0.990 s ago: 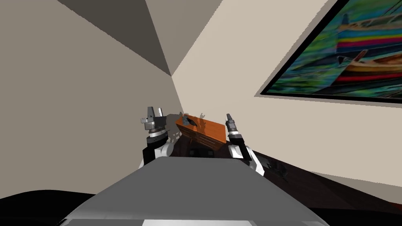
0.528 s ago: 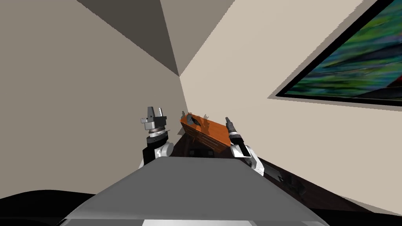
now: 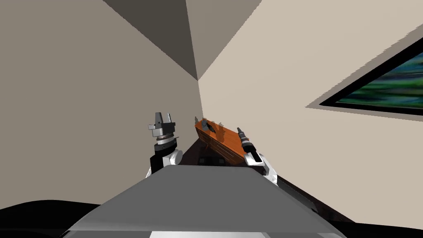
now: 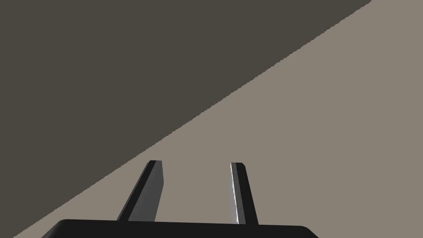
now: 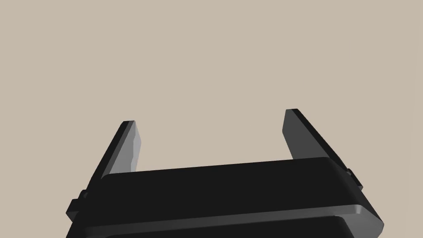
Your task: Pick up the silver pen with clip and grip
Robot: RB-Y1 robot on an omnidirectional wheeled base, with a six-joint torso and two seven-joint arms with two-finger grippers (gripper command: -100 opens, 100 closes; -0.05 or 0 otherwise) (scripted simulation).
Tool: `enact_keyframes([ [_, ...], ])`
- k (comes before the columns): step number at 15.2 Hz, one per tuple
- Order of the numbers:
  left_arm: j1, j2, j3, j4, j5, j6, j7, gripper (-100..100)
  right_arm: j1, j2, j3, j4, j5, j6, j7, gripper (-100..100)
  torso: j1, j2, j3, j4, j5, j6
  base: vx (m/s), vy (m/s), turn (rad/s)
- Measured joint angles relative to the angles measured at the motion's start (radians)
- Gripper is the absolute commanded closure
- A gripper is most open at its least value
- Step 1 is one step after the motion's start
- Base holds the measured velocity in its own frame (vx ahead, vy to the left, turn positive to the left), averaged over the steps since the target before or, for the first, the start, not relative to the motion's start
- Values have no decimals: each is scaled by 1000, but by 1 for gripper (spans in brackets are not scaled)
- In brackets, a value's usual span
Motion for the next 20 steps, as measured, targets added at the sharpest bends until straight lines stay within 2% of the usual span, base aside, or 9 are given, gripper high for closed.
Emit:
enact_keyframes([
  [5, 0, 0, 0, 0, 0, 0, 0, 0, -26, -27, -16, 86, -9, 51, 19, -100, -1, 0, 0, 0, 0, 1, 14, 28, 172],
  [10, 0, 0, 0, 0, 0, 0, 0, 0, -59, -47, -36, 211, -14, 113, 55, -100, 1, -1, 0, 0, 0, 0, 25, 38, 290],
  [13, 0, 0, 0, 0, 0, 0, 0, 0, -66, -64, -47, 255, -21, 159, 68, -100, 0, -1, -1, 0, 0, 0, 31, 22, 185],
  [16, 0, 0, 0, 0, 0, 0, 0, 0, -79, -79, -53, 309, -28, 177, 74, -100, -1, 0, 0, 0, 0, 1, 16, 13, 82],
  [20, 0, 0, 0, 0, 0, 0, 0, 0, -107, -89, -69, 399, -31, 226, 99, -100, 0, -1, -1, 0, 0, 0, 34, 20, 251],
])
